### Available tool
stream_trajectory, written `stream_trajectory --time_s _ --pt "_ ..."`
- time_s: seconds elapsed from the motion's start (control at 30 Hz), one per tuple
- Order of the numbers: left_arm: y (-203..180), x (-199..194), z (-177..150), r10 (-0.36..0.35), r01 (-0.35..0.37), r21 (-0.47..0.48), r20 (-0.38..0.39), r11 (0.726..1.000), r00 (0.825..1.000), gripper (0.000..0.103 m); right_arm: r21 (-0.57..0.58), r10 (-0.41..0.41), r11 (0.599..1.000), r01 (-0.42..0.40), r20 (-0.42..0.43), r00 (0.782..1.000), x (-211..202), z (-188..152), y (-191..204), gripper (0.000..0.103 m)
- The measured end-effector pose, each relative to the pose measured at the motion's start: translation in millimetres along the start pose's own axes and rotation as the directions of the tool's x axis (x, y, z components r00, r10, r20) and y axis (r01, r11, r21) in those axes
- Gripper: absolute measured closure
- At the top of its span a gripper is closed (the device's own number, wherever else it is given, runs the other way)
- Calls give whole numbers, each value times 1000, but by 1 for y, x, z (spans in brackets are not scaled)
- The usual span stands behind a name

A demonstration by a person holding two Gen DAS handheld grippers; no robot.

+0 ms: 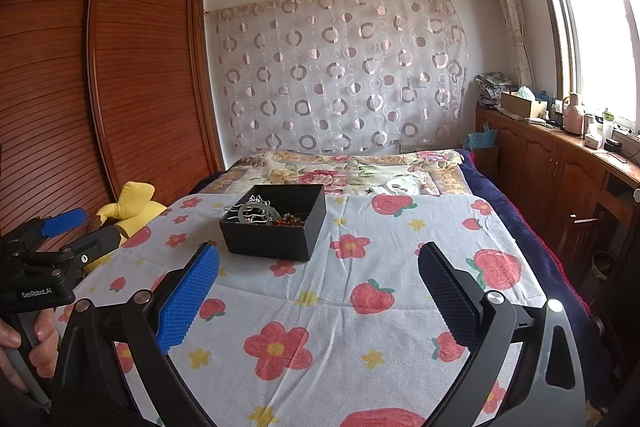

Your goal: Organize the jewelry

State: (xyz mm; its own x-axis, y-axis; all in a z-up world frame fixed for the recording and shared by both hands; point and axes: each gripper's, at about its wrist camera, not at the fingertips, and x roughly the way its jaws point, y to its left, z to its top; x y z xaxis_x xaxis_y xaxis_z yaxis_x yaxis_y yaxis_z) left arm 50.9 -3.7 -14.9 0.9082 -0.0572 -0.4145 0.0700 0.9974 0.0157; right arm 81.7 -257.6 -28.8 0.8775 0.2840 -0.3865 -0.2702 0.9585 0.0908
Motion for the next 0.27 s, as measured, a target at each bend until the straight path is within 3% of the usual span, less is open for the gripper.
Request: stream_trajectory --time_s 0.27 --pt "2 -1 3 2 -2 0 -6 1000 1000 8 1 0 1000 0 1 1000 0 -1 -1 3"
